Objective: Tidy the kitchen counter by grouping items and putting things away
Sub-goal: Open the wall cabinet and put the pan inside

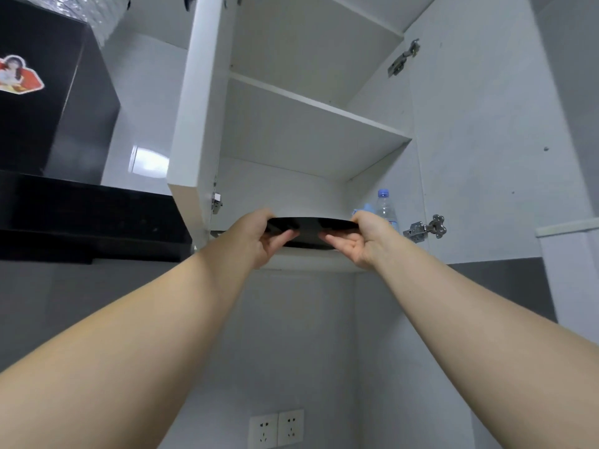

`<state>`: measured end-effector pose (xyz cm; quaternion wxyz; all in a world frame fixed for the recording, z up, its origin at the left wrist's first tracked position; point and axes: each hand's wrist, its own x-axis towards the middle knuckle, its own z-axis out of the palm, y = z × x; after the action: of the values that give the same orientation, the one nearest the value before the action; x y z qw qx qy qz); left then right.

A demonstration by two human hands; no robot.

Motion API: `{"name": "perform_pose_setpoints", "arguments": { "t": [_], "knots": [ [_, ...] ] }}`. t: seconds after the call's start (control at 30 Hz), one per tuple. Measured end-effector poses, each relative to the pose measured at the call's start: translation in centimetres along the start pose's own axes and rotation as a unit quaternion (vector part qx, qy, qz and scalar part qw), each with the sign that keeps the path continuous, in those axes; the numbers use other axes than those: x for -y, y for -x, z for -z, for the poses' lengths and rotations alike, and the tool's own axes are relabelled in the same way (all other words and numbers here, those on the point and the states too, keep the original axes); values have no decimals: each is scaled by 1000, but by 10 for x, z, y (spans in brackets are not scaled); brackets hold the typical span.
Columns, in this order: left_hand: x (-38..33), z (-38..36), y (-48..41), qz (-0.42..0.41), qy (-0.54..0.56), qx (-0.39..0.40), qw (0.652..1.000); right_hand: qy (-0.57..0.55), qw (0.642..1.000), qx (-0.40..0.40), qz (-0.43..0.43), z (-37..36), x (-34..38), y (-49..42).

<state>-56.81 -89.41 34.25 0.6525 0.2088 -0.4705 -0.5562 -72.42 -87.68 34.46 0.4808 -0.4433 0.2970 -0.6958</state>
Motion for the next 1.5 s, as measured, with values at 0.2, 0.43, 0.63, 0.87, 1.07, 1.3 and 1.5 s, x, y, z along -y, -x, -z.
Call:
{"name": "perform_pose_setpoints", "arguments": {
  "t": [0.2,0.43,0.63,0.87,1.07,1.3,1.5],
  "knots": [
    [-7,-8,17,-11,35,35,999,17,997,-57,53,-1,9,26],
    [-4,-12,54,2,70,80,994,-10,990,-97,98,3,7,70],
    [15,-19,82,22,95,109,989,-31,981,-144,128,22,-2,107],
    [26,-28,106,40,72,83,993,-36,979,-159,121,38,-3,134],
    [36,-31,135,24,85,48,995,-26,988,-128,86,52,-4,163],
    [67,-17,170,19,109,-23,994,-13,996,-88,8,67,-22,199],
    [91,0,214,38,108,-69,991,1,997,-67,-44,82,-43,232]
  ]
}}
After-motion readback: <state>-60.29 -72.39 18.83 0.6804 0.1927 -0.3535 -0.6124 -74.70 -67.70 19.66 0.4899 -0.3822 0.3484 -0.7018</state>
